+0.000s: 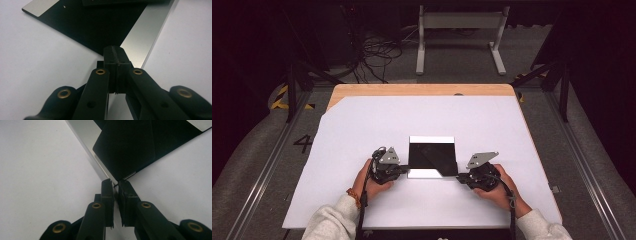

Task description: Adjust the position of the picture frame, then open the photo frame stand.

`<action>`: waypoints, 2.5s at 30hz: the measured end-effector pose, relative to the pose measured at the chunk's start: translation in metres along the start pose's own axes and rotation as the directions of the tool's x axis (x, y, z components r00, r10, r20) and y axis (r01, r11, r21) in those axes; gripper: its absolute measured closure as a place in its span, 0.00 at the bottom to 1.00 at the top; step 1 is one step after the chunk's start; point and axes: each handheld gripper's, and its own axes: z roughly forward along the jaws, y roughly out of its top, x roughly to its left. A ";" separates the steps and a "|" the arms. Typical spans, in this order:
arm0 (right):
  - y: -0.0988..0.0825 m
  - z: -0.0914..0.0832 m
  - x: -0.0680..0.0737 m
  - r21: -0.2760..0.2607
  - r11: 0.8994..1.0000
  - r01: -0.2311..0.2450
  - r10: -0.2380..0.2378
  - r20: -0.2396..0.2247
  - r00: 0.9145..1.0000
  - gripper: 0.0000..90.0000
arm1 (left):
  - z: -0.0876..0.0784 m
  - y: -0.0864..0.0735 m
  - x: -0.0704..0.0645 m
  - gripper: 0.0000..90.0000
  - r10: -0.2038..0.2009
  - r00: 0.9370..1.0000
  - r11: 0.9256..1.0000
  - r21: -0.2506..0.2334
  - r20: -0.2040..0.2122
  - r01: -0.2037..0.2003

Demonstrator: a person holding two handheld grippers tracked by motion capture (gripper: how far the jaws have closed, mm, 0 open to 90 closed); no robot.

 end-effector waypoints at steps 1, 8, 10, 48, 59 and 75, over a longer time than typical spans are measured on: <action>0.000 0.000 0.000 0.000 1.000 0.001 -0.001 0.001 1.000 0.92 | 0.000 0.000 0.000 1.00 0.001 1.000 1.000 0.001 -0.002 -0.001; 0.000 0.000 0.001 0.000 1.000 0.000 0.000 0.007 1.000 0.92 | 0.000 0.000 0.000 1.00 0.002 1.000 1.000 0.001 0.000 -0.002; 0.000 0.000 0.000 -0.001 1.000 0.001 -0.001 0.005 1.000 0.92 | 0.000 0.001 -0.001 1.00 0.003 1.000 1.000 0.001 -0.001 -0.003; 0.004 -0.011 -0.002 -0.142 0.990 0.004 -0.002 0.015 1.000 0.91 | -0.024 -0.010 -0.001 0.97 0.005 1.000 0.998 -0.063 -0.029 -0.007; 0.005 -0.014 -0.001 -0.188 0.982 0.003 0.002 0.030 1.000 0.90 | -0.020 -0.009 0.000 0.96 0.007 1.000 0.999 -0.051 -0.022 -0.008; 0.011 -0.018 0.003 -0.245 0.969 0.026 -0.014 0.051 0.999 0.90 | -0.020 -0.009 0.000 0.95 0.000 1.000 0.999 -0.046 -0.010 0.000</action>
